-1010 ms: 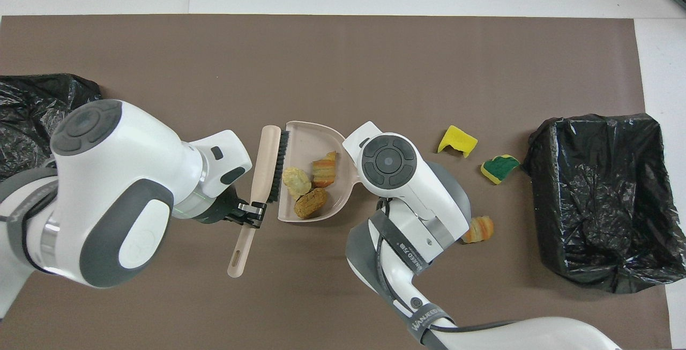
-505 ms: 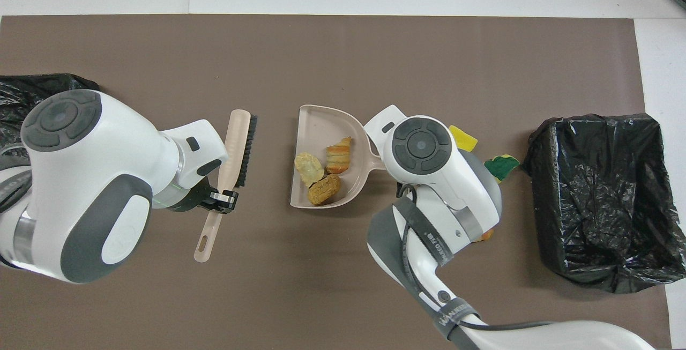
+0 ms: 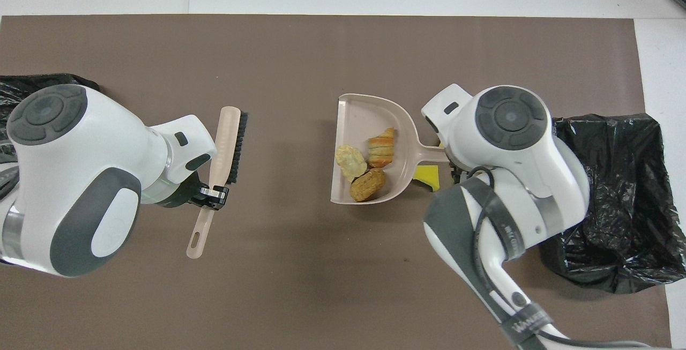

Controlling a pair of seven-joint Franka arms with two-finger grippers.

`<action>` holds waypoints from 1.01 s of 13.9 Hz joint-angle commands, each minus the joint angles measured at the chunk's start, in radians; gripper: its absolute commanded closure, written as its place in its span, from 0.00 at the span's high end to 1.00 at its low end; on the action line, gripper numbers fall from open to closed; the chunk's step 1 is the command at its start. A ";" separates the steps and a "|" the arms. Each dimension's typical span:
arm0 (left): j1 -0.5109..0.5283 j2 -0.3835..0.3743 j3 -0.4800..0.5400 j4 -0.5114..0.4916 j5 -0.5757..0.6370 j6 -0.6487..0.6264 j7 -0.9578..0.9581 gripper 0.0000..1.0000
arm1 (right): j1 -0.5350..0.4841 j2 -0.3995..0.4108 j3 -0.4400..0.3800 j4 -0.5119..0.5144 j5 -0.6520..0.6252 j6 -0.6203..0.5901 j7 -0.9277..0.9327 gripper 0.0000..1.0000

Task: Sweep and dump trash in bin
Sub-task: 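Carry the loaded dustpan with the right gripper to the nearer black bin, then tilt the dustpan over the bin with the right gripper to dump bread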

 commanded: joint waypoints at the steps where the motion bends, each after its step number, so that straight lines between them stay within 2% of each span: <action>1: 0.008 0.008 -0.006 0.020 0.019 -0.004 0.007 0.00 | -0.136 -0.017 0.011 0.019 0.027 -0.025 -0.189 0.00; 4: -0.008 0.005 -0.017 0.014 0.017 -0.007 -0.074 0.00 | -0.288 -0.017 0.005 0.052 0.022 -0.031 -0.422 0.00; 7: -0.097 -0.024 -0.023 -0.016 0.014 -0.015 -0.231 0.00 | -0.411 -0.020 -0.003 0.056 -0.027 -0.027 -0.556 0.00; 11: -0.212 -0.032 -0.023 -0.079 0.006 0.009 -0.394 0.00 | -0.461 -0.030 -0.004 0.046 -0.289 0.024 -0.555 0.00; 14: -0.307 -0.005 -0.023 -0.134 0.005 0.104 -0.514 0.00 | -0.447 -0.073 0.000 -0.029 -0.489 0.054 -0.388 0.00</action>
